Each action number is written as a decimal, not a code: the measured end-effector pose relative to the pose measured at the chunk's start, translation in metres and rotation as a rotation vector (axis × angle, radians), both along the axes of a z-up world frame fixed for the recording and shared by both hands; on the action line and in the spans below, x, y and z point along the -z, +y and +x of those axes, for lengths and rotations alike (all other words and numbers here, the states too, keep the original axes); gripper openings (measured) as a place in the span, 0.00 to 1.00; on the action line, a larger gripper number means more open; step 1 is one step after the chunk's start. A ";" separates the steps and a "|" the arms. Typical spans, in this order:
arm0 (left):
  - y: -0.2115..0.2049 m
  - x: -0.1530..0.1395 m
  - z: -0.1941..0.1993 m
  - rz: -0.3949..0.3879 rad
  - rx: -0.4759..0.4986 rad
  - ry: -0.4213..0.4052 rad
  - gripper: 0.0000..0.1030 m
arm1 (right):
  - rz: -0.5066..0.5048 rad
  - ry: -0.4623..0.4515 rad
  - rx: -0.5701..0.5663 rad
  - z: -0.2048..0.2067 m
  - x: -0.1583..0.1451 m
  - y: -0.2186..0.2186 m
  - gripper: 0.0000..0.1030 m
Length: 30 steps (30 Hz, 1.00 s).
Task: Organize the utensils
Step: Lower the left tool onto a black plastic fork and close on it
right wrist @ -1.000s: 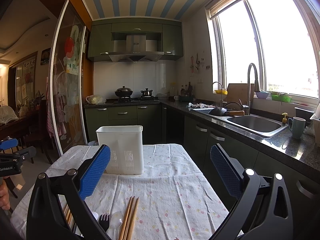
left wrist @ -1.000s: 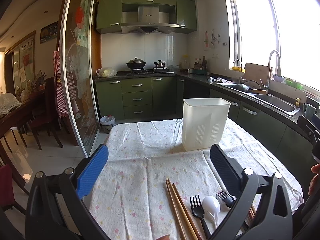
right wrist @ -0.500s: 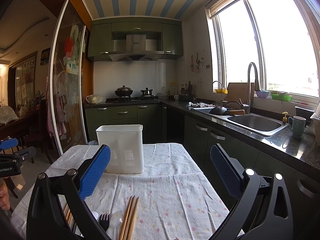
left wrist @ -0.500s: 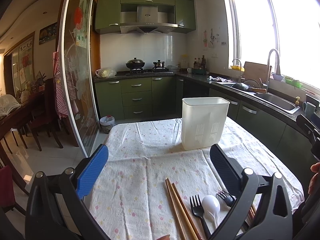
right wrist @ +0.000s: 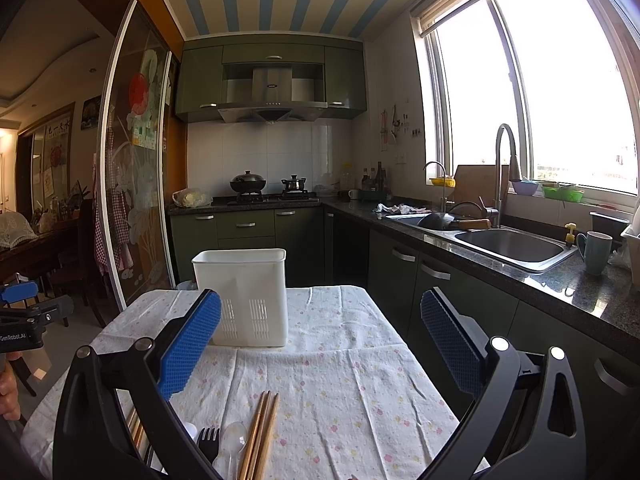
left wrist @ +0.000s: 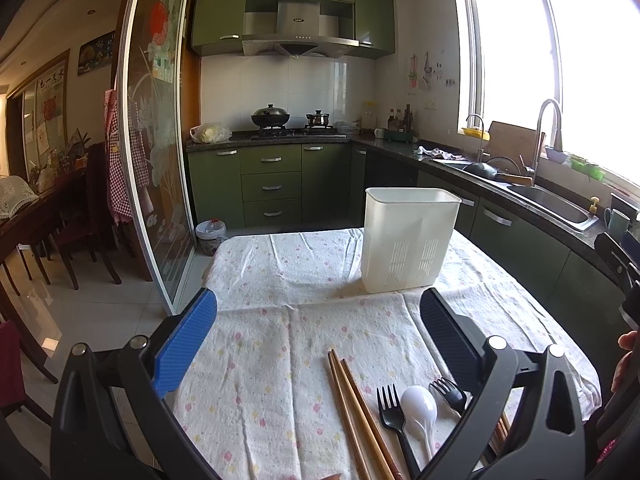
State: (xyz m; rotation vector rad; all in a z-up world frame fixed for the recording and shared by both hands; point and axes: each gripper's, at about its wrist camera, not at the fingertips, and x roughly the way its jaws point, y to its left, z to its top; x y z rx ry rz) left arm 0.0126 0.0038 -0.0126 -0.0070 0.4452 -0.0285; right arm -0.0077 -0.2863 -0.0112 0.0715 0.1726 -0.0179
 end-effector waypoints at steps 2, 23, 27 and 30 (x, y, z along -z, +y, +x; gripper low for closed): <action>0.000 0.000 0.003 -0.016 0.017 0.024 0.94 | -0.002 0.007 0.000 0.002 0.002 0.001 0.96; -0.046 0.091 0.080 -0.161 0.183 1.038 0.94 | 0.121 0.572 -0.151 0.085 0.061 -0.006 0.96; -0.055 0.106 0.085 -0.172 0.109 1.122 0.94 | 0.128 0.573 -0.141 0.082 0.064 -0.010 0.96; -0.064 0.113 0.090 -0.191 0.112 1.158 0.93 | 0.133 0.579 -0.135 0.081 0.065 -0.013 0.96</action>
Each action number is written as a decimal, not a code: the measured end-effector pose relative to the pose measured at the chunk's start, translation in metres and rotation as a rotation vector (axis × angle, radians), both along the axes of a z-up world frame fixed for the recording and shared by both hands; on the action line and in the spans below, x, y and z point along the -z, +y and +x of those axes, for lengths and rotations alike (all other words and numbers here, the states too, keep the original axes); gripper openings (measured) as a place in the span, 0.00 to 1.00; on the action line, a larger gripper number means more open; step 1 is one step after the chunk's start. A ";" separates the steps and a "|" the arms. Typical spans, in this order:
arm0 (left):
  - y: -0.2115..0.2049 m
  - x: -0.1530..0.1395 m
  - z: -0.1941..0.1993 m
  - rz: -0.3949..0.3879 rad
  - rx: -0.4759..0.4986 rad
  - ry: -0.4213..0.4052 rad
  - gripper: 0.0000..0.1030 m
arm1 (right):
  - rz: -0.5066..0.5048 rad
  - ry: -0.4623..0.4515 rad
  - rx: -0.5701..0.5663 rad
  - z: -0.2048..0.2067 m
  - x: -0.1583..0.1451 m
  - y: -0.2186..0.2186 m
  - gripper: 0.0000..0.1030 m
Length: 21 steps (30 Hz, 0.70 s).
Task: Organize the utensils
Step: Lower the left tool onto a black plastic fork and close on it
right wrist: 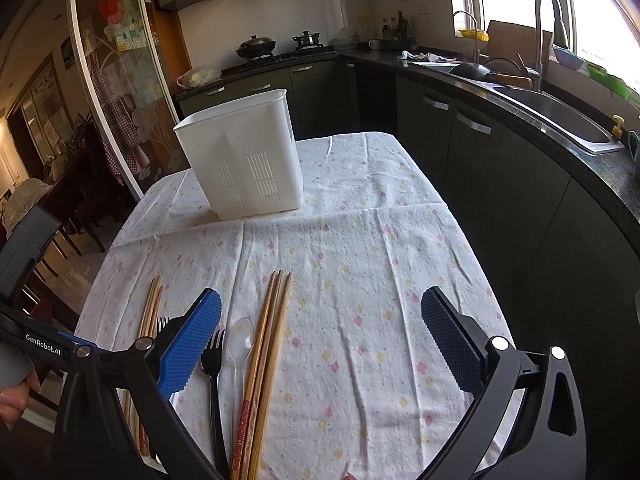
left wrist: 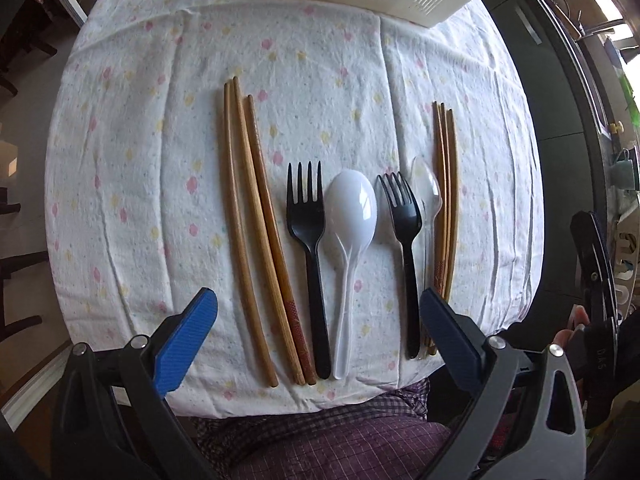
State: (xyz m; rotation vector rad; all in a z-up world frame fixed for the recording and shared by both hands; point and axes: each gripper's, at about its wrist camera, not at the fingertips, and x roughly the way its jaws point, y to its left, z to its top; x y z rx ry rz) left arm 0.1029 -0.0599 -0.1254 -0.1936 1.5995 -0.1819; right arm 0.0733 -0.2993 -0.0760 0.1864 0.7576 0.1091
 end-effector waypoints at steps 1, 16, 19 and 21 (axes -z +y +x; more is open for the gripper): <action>-0.005 0.001 0.000 -0.009 0.016 0.002 0.91 | 0.000 0.003 0.001 0.001 0.001 -0.001 0.96; -0.023 0.023 0.013 0.038 0.042 0.038 0.30 | -0.002 -0.002 0.001 0.000 0.002 -0.008 0.96; -0.024 0.023 0.015 0.054 0.043 0.043 0.23 | 0.002 -0.003 0.002 -0.001 0.002 -0.009 0.96; -0.024 0.025 0.014 0.075 0.042 0.044 0.22 | 0.006 -0.005 0.003 -0.001 0.001 -0.011 0.96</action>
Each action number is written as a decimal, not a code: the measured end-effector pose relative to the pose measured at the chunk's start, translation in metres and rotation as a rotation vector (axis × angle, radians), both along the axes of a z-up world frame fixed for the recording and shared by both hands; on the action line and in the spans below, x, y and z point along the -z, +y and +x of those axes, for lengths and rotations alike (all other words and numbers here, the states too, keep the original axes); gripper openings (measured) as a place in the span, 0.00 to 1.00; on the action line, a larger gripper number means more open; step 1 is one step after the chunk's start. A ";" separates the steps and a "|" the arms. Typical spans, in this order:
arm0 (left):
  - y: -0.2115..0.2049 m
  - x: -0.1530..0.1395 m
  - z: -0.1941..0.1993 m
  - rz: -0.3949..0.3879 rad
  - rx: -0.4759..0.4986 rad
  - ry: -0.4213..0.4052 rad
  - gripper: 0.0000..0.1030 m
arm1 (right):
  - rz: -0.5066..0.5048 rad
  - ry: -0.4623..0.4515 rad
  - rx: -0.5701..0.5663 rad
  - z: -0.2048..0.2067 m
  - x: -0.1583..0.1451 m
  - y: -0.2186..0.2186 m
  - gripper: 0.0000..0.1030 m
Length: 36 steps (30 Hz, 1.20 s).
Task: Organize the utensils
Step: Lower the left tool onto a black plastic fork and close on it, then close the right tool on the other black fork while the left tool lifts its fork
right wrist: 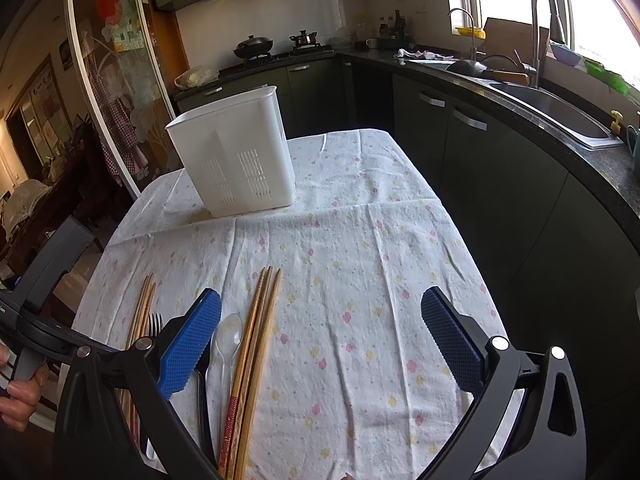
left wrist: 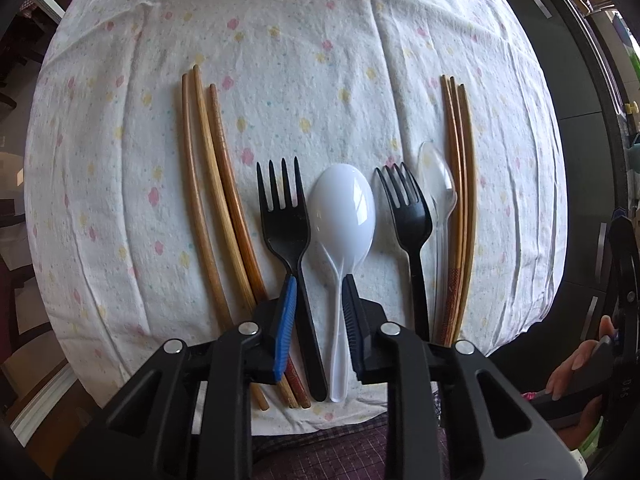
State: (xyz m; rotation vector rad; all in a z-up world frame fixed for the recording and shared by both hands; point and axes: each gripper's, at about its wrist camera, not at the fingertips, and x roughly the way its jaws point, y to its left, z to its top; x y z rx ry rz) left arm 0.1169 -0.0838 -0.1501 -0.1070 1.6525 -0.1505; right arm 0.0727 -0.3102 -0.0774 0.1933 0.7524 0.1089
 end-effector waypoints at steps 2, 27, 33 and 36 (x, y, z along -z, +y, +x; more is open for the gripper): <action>0.002 0.001 0.001 0.022 -0.010 0.000 0.22 | 0.002 -0.001 0.000 0.000 0.001 -0.001 0.96; 0.025 -0.019 0.008 0.013 -0.044 -0.082 0.08 | 0.112 0.425 -0.497 0.035 0.025 0.076 0.70; 0.037 -0.033 0.009 0.009 -0.036 -0.099 0.08 | 0.066 0.618 -0.553 0.045 0.054 0.104 0.44; 0.044 -0.035 0.010 0.003 -0.035 -0.101 0.08 | 0.003 0.636 -0.557 0.045 0.058 0.117 0.34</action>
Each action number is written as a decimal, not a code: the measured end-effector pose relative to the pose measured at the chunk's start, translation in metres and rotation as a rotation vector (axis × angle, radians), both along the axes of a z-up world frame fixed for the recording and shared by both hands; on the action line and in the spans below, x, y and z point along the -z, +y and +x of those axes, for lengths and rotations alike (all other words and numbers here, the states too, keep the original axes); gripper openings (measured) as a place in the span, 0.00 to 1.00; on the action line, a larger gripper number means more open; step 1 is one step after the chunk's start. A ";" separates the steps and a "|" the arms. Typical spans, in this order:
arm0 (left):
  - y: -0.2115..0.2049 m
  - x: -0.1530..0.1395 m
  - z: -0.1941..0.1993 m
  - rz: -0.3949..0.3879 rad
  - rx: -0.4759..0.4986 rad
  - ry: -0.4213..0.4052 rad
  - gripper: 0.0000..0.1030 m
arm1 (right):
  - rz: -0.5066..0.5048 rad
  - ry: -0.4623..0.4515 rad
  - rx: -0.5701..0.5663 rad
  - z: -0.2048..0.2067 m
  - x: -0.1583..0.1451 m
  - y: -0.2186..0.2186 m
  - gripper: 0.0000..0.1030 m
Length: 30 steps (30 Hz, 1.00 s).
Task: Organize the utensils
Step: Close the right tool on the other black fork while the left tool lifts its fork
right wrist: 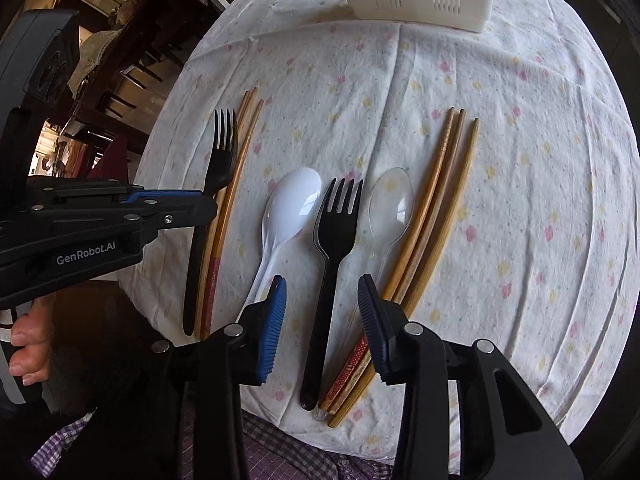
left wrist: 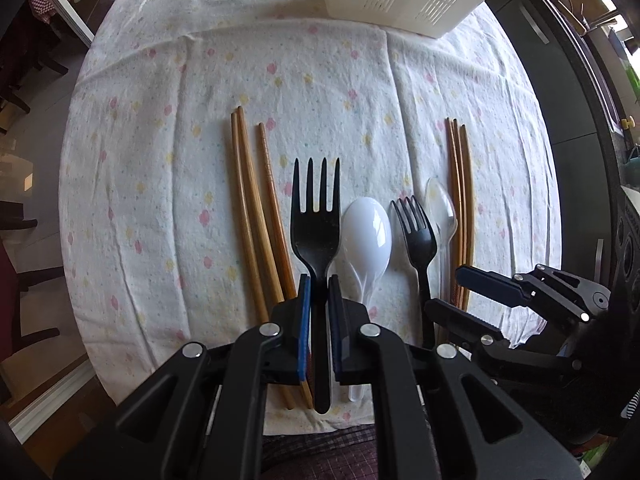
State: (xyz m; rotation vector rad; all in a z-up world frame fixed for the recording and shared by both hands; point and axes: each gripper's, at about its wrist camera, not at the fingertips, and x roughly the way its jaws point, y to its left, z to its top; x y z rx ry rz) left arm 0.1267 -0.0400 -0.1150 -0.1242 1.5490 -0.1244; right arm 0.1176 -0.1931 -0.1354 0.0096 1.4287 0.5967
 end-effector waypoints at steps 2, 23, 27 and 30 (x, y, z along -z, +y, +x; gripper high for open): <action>0.000 -0.001 0.000 -0.002 0.004 -0.003 0.08 | -0.031 0.013 -0.012 0.000 0.005 0.009 0.33; 0.005 -0.015 0.001 -0.028 0.026 -0.054 0.08 | -0.153 -0.009 0.032 0.005 0.016 0.032 0.09; 0.006 -0.028 0.003 -0.034 0.030 -0.087 0.08 | -0.018 -0.048 0.086 0.001 0.005 0.014 0.09; 0.004 -0.045 0.006 -0.056 0.036 -0.118 0.08 | 0.077 -0.096 0.123 -0.003 -0.008 0.003 0.09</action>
